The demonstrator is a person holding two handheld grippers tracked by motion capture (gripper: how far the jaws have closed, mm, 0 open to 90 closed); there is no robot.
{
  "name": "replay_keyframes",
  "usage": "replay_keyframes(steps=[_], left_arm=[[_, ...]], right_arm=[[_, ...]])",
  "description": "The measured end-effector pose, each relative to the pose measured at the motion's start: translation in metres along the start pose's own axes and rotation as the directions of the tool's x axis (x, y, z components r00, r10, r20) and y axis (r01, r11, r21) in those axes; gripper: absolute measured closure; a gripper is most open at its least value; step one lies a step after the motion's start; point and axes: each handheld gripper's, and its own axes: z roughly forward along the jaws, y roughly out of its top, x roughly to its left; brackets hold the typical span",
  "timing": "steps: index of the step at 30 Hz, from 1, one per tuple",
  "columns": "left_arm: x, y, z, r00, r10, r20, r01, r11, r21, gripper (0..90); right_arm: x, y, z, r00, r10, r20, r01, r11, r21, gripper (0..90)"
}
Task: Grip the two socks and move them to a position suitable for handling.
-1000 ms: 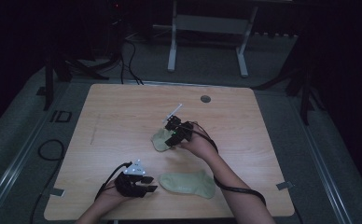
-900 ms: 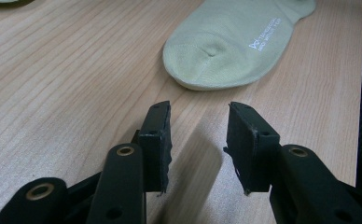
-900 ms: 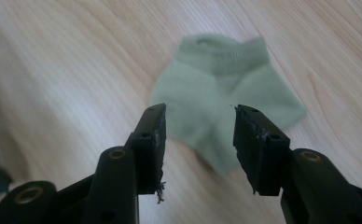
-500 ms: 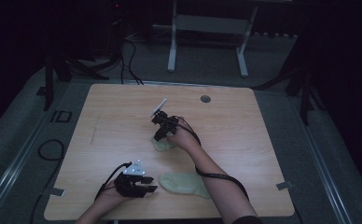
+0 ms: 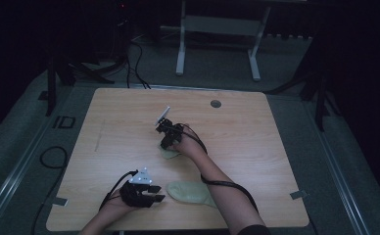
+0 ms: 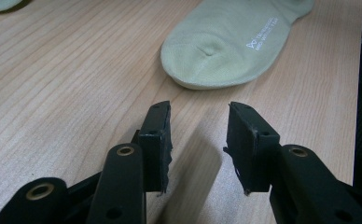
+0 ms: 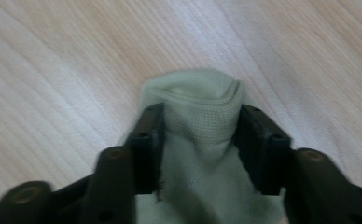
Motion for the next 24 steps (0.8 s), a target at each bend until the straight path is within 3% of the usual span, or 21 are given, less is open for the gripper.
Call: replay_keyframes(steps=[3, 12, 24], left_arm=[[-0.001, 0.0, 0.001, 1.0, 0.001, 0.0, -0.001, 1.0, 0.004, 59.6], [0.0, 0.0, 0.0, 1.0, -0.001, 0.004, 0.001, 1.0, -0.003, 59.6], [-0.002, 0.001, -0.002, 1.0, 0.006, -0.007, -0.006, 1.0, -0.004, 59.6]], right_arm=[[0.004, 0.001, 0.0, 0.9996, -0.027, -0.002, 0.027, 1.0, 0.003, 73.2], [0.005, 0.002, -0.006, 0.9993, -0.038, -0.004, 0.038, 0.999, 0.006, 78.2], [0.012, -0.01, -0.056, 0.9924, -0.122, 0.014, 0.122, 0.992, -0.021, 78.2]])
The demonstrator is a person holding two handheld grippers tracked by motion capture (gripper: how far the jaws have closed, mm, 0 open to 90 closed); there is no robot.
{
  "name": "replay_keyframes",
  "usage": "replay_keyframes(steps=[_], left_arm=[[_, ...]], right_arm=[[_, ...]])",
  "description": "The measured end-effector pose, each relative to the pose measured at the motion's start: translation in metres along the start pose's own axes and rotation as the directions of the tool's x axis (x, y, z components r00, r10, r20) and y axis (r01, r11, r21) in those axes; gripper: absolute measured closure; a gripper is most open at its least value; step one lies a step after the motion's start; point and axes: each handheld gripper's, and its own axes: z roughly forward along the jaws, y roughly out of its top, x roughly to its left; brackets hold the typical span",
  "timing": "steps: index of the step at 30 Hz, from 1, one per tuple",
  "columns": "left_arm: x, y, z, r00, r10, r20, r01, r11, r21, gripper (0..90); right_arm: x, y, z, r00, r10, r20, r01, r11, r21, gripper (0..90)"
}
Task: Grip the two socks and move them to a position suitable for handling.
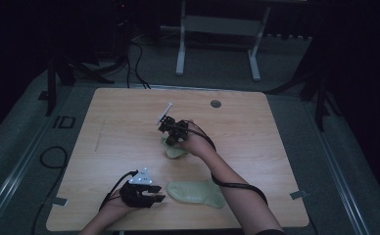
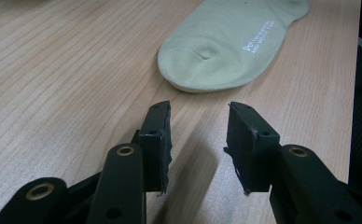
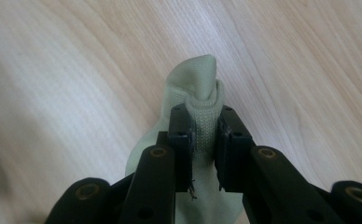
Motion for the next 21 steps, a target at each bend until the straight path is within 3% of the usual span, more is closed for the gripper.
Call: replay_keyframes(steps=[11, 21], left_arm=[[-0.001, 0.0, 0.002, 1.0, 0.002, -0.007, -0.002, 1.0, 0.008, 59.6], [-0.001, 0.001, 0.002, 0.9999, 0.001, -0.011, -0.001, 1.0, 0.01, 59.7]], right_arm=[[0.005, -0.037, -0.037, 0.9986, -0.053, 0.004, 0.053, 0.998, -0.028, 78.1], [0.014, -0.076, -0.019, 0.9962, -0.084, -0.023, 0.084, 0.996, 0.015, 77.9]])
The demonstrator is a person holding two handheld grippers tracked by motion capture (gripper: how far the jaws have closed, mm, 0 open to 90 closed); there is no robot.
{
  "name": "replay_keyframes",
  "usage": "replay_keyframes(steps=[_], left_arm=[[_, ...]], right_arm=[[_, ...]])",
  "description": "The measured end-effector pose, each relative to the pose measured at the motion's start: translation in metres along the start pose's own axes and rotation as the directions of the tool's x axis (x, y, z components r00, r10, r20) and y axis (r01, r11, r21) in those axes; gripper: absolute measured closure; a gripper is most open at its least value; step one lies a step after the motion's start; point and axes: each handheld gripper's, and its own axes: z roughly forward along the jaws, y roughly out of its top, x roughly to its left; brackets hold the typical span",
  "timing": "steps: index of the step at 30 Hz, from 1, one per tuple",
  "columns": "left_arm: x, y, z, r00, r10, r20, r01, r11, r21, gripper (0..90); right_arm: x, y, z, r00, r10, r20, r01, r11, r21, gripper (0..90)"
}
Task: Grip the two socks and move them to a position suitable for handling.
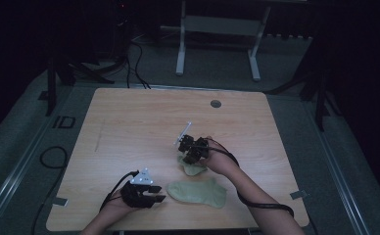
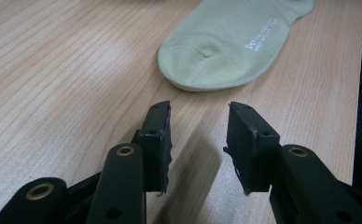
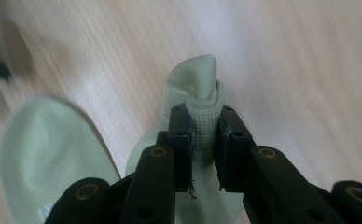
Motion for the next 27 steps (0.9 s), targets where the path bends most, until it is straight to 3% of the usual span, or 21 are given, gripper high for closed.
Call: replay_keyframes(steps=[1, 5, 10, 12, 15, 16, 19, 23, 27], left_arm=[[0.0, 0.0, 0.0, 1.0, 0.0, -0.001, 0.0, 1.0, 0.003, 59.7], [0.001, 0.001, 0.002, 1.0, -0.004, -0.002, 0.004, 1.0, 0.006, 59.7], [0.004, 0.004, 0.002, 0.9998, -0.012, -0.012, 0.012, 0.9999, -0.005, 59.8], [0.006, 0.007, 0.001, 0.9996, -0.016, -0.022, 0.015, 0.9998, -0.009, 59.8], [0.009, 0.011, 0.0, 0.999, -0.027, -0.035, 0.026, 0.9993, -0.028, 59.8], [0.011, 0.013, 0.0, 0.9986, -0.033, -0.04, 0.032, 0.9989, -0.033, 59.8], [0.016, 0.02, -0.002, 0.9967, -0.047, -0.067, 0.043, 0.9974, -0.058, 59.8], [0.025, 0.032, -0.002, 0.9926, -0.054, -0.108, 0.046, 0.9958, -0.079, 61.5], [0.032, 0.046, 0.004, 0.9887, -0.046, -0.142, 0.035, 0.9962, -0.08, 68.8]], right_arm=[[0.001, -0.008, 0.01, 0.9998, -0.011, -0.014, 0.012, 1.0, 0.009, 77.8], [-0.002, -0.016, 0.024, 0.9985, -0.024, -0.05, 0.025, 0.999, 0.02, 77.5], [-0.002, -0.016, 0.034, 0.9982, -0.044, -0.041, 0.045, 0.998, 0.035, 76.2], [-0.002, -0.015, 0.034, 0.9981, -0.043, -0.043, 0.045, 0.998, 0.038, 72.6], [-0.003, -0.015, 0.03, 0.9977, -0.032, -0.059, 0.033, 0.999, 0.028, 56.3], [-0.004, -0.015, 0.027, 0.9983, -0.022, -0.053, 0.023, 1.0, 0.015, 55.3], [-0.005, -0.017, 0.014, 0.9987, -0.009, -0.05, 0.007, 1.0, -0.022, 54.1], [-0.003, -0.019, 0.0, 0.9992, -0.004, -0.039, 0.002, 0.998, -0.057, 59.8], [-0.001, -0.023, 0.005, 0.9995, 0.011, -0.031, -0.013, 0.998, -0.056, 60.6]])
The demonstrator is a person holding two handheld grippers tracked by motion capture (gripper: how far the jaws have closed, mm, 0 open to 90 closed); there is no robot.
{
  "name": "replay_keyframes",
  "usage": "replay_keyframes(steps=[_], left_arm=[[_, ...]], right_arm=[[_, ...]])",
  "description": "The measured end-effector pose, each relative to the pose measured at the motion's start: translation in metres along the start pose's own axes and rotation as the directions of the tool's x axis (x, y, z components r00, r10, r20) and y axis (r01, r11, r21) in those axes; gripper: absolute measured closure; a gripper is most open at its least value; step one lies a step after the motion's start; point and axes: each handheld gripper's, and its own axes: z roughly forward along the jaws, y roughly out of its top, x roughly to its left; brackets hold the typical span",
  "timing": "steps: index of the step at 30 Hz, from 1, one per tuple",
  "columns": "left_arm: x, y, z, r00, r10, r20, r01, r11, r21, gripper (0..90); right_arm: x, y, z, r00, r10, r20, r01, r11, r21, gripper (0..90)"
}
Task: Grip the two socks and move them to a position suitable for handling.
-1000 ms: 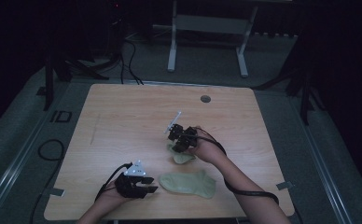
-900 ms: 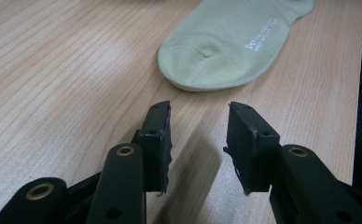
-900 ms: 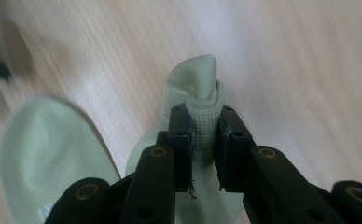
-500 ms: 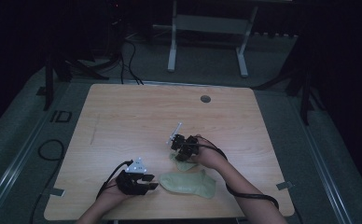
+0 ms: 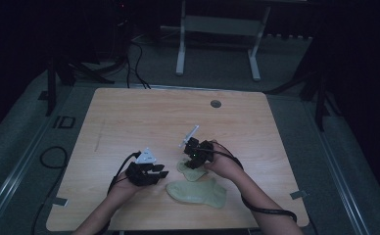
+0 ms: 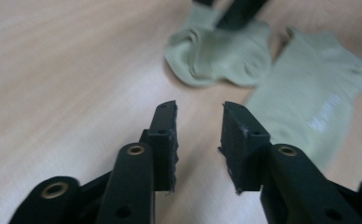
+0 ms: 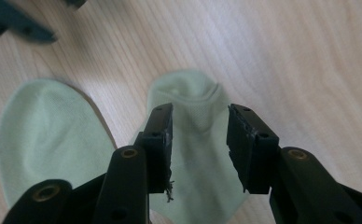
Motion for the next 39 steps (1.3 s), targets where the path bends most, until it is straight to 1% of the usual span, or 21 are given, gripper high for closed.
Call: replay_keyframes(steps=[3, 4, 6, 7, 8, 11, 14, 16, 18, 20, 21, 22, 23, 24, 25, 26, 27, 28, 30, 35, 39], left_arm=[[0.001, 0.011, 0.008, 0.9994, 0.032, -0.009, -0.032, 0.9993, 0.021, 77.9], [0.001, 0.015, 0.011, 0.9989, 0.044, -0.016, -0.044, 0.9988, 0.022, 82.1], [0.0, 0.022, 0.018, 0.998, 0.062, -0.015, -0.061, 0.9978, 0.026, 88.3], [0.0, 0.025, 0.022, 0.9973, 0.073, -0.013, -0.073, 0.997, 0.028, 89.0], [0.0, 0.028, 0.026, 0.9971, 0.075, -0.009, -0.075, 0.9966, 0.035, 89.3], [-0.002, 0.033, 0.038, 0.9962, 0.084, 0.024, -0.085, 0.9954, 0.044, 89.5], [-0.004, 0.036, 0.049, 0.9933, 0.113, 0.025, -0.115, 0.9908, 0.071, 89.5], [-0.002, 0.037, 0.055, 0.994, 0.106, 0.028, -0.108, 0.9905, 0.086, 89.5], [0.001, 0.037, 0.058, 0.993, 0.114, 0.032, -0.116, 0.9882, 0.1, 89.5], [0.002, 0.037, 0.062, 0.9941, 0.103, 0.033, -0.106, 0.9888, 0.105, 89.5], [0.003, 0.036, 0.064, 0.9945, 0.098, 0.036, -0.102, 0.989, 0.108, 89.5], [0.0, 0.035, 0.068, 0.9976, 0.061, 0.033, -0.064, 0.9946, 0.083, 89.6], [0.004, 0.035, 0.066, 0.9925, 0.119, 0.028, -0.122, 0.9846, 0.126, 89.6], [0.004, 0.034, 0.067, 0.9947, 0.099, 0.03, -0.101, 0.9884, 0.114, 89.7], [0.003, 0.033, 0.068, 0.9962, 0.082, 0.028, -0.084, 0.9917, 0.096, 89.7], [0.001, 0.032, 0.068, 0.9972, 0.069, 0.031, -0.071, 0.994, 0.083, 89.7], [-0.002, 0.031, 0.07, 0.999, 0.035, 0.029, -0.036, 0.998, 0.051, 89.8], [0.004, 0.032, 0.066, 0.993, 0.113, 0.035, -0.116, 0.987, 0.111, 89.8], [0.004, 0.032, 0.066, 0.994, 0.102, 0.038, -0.106, 0.9885, 0.108, 89.8], [0.003, 0.032, 0.066, 0.9922, 0.121, 0.032, -0.124, 0.9859, 0.113, 89.8], [0.003, 0.032, 0.065, 0.9922, 0.12, 0.035, -0.123, 0.9856, 0.117, 89.8]], right_arm=[[0.0, -0.005, 0.008, 1.0, 0.006, 0.0, -0.006, 1.0, 0.014, 60.7], [0.0, -0.006, 0.01, 0.9999, 0.009, -0.004, -0.009, 1.0, 0.018, 62.2], [0.001, -0.009, 0.014, 0.9999, 0.007, -0.01, -0.006, 0.999, 0.032, 66.0], [0.001, -0.009, 0.016, 0.9999, 0.007, -0.009, -0.006, 0.999, 0.038, 69.1], [0.001, -0.01, 0.018, 1.0, 0.0, -0.01, 0.0, 0.999, 0.047, 70.8], [0.0, -0.013, 0.022, 0.9998, -0.002, -0.018, 0.003, 0.999, 0.054, 77.2], [-0.001, -0.014, 0.023, 0.9997, -0.001, -0.026, 0.002, 0.999, 0.051, 80.4], [-0.001, -0.013, 0.023, 0.9996, -0.003, -0.03, 0.005, 0.999, 0.053, 80.8], [0.0, -0.013, 0.023, 0.9996, -0.001, -0.028, 0.003, 0.998, 0.055, 81.1], [-0.001, -0.013, 0.023, 0.9995, -0.017, -0.027, 0.018, 0.998, 0.055, 81.4], [-0.001, -0.013, 0.023, 0.9995, -0.015, -0.026, 0.017, 0.998, 0.054, 81.5], [-0.001, -0.013, 0.023, 0.9995, -0.016, -0.027, 0.017, 0.998, 0.054, 81.7], [0.0, -0.013, 0.024, 0.9997, 0.0, -0.026, 0.001, 0.999, 0.05, 81.8], [0.0, -0.013, 0.024, 0.9997, -0.003, -0.024, 0.004, 0.999, 0.052, 81.9], [0.003, -0.012, 0.024, 0.9993, 0.034, -0.019, -0.033, 0.998, 0.045, 82.0], [0.002, -0.013, 0.024, 0.9996, 0.018, -0.022, -0.017, 0.999, 0.046, 82.1], [-0.001, -0.013, 0.022, 0.9994, -0.005, -0.036, 0.006, 0.999, 0.05, 82.2], [-0.002, -0.013, 0.021, 0.9991, -0.005, -0.042, 0.007, 0.999, 0.048, 82.3], [-0.003, -0.014, 0.018, 0.9989, 0.002, -0.046, 0.0, 0.999, 0.041, 82.6], [-0.005, -0.015, 0.005, 0.999, -0.004, -0.045, 0.005, 1.0, 0.017, 84.2], [-0.012, -0.02, -0.011, 0.9994, 0.021, -0.027, -0.021, 1.0, -0.019, 85.7]])
